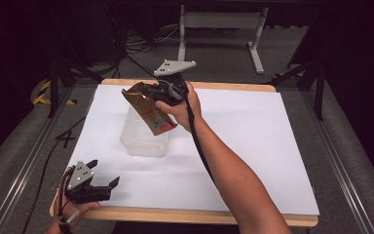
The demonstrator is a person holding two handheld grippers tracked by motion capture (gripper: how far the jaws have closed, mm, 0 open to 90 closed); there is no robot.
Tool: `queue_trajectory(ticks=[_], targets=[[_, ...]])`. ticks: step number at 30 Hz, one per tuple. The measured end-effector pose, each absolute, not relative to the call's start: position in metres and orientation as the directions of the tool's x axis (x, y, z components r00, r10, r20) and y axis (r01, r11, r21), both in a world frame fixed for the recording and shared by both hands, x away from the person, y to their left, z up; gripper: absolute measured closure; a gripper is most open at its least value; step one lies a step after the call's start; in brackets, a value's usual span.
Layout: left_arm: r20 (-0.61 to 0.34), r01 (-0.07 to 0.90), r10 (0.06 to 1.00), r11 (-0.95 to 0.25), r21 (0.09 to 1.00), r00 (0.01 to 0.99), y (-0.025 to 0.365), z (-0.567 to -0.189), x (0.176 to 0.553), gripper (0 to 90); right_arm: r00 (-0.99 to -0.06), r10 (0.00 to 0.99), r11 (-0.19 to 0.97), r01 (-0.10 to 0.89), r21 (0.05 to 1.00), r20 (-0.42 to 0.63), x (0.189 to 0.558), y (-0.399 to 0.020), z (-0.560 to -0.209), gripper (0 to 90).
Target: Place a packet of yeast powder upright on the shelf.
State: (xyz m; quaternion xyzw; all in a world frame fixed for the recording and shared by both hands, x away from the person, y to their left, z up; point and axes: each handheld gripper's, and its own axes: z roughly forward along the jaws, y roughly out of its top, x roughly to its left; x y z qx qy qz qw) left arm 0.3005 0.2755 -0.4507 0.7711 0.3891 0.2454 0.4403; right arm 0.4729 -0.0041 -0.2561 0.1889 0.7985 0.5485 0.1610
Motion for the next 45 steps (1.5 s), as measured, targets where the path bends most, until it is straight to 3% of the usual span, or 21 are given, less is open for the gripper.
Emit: queue_trajectory(ticks=[18, 32, 45], targets=[[0.039, 0.381, 0.808, -0.32, 0.867, 0.588, 0.274, -0.452, 0.3, 5.1, -0.868, 0.496, 0.306, 0.15, 0.94, -0.023, 0.482, 0.03, -0.273, 89.7], [0.036, 0.38, 0.799, -0.324, 0.866, 0.6, 0.272, -0.451, 0.3, 5.1, -0.842, 0.539, 0.266, 0.155, 0.951, -0.014, 0.486, 0.032, -0.273, 89.8], [0.036, 0.382, 0.798, -0.327, 0.865, 0.602, 0.272, -0.452, 0.301, 5.1, -0.86, 0.511, 0.265, 0.169, 0.949, 0.01, 0.481, 0.037, -0.284, 89.7]])
